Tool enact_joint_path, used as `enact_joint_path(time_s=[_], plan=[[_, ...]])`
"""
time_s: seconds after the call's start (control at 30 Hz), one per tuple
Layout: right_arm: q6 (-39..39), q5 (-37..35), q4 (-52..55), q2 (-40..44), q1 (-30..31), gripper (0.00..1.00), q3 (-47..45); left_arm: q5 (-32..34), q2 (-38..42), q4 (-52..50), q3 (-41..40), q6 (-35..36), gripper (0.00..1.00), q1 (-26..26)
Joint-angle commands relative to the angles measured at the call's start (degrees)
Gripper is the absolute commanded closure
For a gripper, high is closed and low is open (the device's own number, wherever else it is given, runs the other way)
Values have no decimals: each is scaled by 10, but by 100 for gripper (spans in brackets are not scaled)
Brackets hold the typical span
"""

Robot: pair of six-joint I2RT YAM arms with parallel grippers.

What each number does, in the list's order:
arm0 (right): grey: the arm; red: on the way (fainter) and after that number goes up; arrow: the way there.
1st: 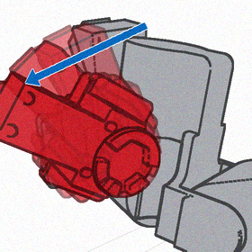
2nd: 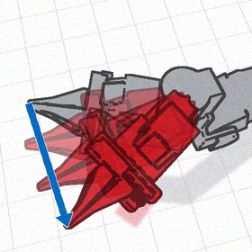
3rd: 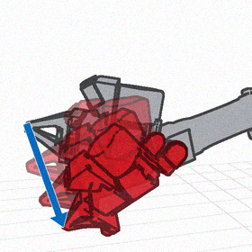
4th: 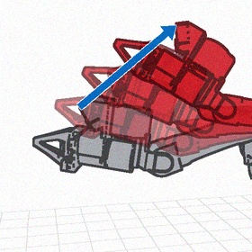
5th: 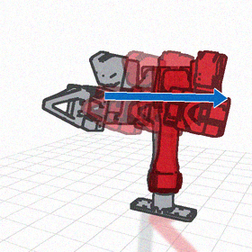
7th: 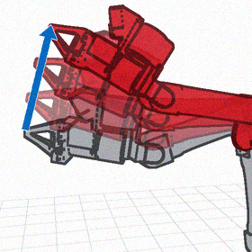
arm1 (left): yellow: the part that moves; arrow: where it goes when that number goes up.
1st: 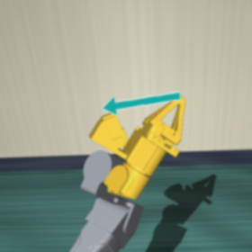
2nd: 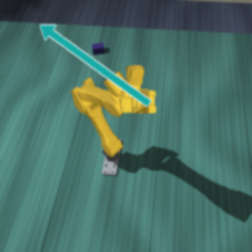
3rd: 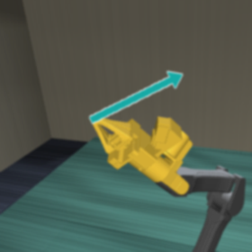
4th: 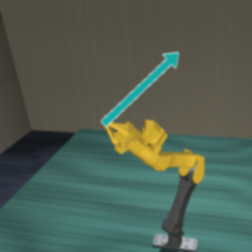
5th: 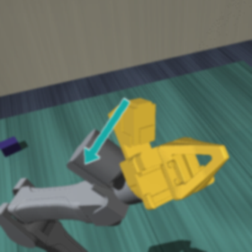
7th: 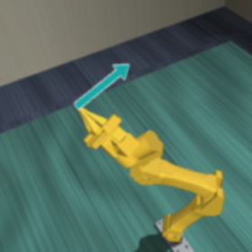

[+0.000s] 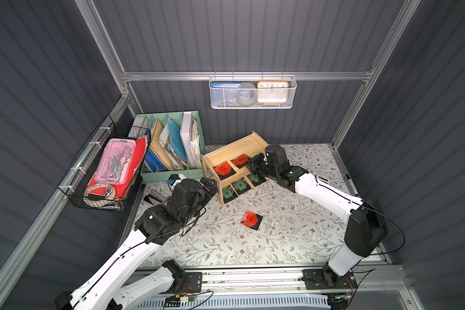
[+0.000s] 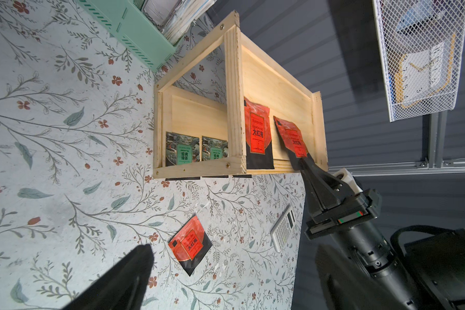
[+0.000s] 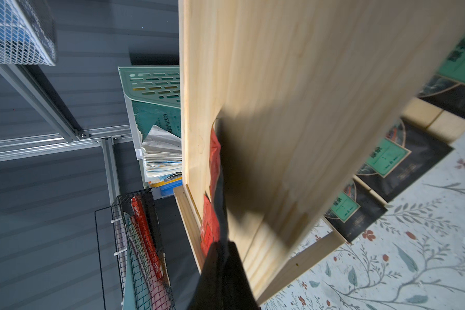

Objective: Place the tea bags on the shelf by color
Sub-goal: Place the tea bag on the shelf.

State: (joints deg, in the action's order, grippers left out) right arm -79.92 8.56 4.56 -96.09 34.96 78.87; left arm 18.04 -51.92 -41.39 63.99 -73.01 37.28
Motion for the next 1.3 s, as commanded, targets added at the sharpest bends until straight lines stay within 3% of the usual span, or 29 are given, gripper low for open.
enact_joint_path(time_s=[0.0, 0.73, 0.97, 1.27], plan=[[-4, -12, 19, -9, 4, 100, 9, 10, 9, -13, -10, 13, 0, -4], [-8, -9, 18, -29, 4, 100, 23, 9, 13, -15, -10, 17, 0, -7], [-6, -8, 29, -27, 4, 88, 27, 10, 17, -16, -12, 17, 0, -8], [-2, -7, 41, -23, 4, 81, 31, 11, 18, -15, -13, 17, 0, -9]])
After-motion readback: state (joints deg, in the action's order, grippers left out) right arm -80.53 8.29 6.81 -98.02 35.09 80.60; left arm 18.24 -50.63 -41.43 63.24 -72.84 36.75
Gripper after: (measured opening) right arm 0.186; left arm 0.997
